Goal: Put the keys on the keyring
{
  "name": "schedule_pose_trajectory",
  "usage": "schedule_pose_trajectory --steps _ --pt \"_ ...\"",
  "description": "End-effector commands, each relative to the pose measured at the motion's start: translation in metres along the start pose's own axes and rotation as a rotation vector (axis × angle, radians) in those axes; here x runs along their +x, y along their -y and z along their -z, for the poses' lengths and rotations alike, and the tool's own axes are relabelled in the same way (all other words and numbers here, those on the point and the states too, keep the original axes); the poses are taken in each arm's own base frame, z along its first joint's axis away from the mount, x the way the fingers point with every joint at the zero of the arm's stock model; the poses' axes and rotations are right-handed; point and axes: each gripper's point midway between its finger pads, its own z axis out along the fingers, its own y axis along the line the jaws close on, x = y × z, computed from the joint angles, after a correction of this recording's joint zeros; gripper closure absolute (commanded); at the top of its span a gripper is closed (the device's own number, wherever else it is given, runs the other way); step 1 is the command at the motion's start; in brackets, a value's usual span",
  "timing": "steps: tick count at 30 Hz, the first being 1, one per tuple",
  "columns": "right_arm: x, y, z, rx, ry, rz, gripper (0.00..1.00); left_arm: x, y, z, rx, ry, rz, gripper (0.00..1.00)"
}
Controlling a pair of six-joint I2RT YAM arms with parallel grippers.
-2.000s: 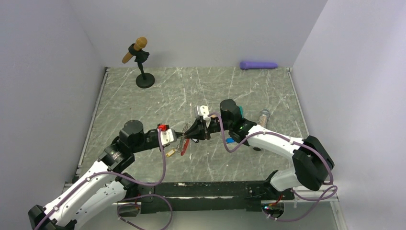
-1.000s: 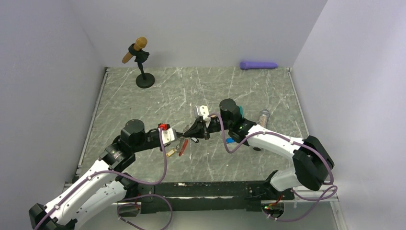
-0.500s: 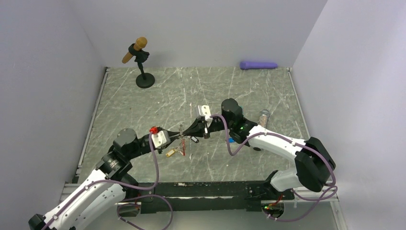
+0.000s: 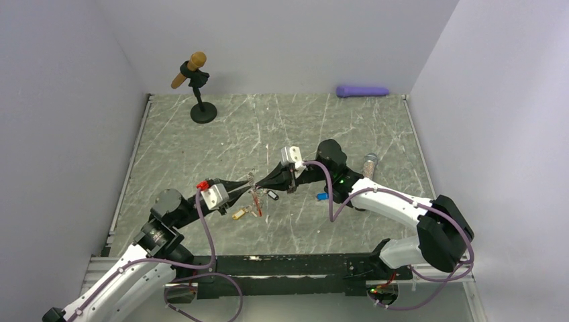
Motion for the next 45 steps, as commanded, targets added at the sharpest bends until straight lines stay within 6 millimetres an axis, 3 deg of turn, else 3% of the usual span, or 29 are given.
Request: schedule_pose_trajectory --steps 1,22,29,45 --pt "-0.028 -0.006 0.0 -0.03 0.07 0.088 1.0 -0.018 -0.009 0.001 -0.046 0.073 -0.008 0.77" --pt "-0.029 -0.002 0.0 -0.009 0.071 0.08 1.0 -0.019 0.007 -0.007 0.05 0.103 0.025 0.79" --pt "-0.028 -0.002 0.002 -0.007 0.066 0.076 1.0 -0.015 -0.01 0.006 -0.069 0.076 0.004 0.71" --pt "-0.026 0.002 0.002 0.002 0.058 0.067 1.0 -0.021 0.007 0.003 0.032 0.105 0.001 0.66"
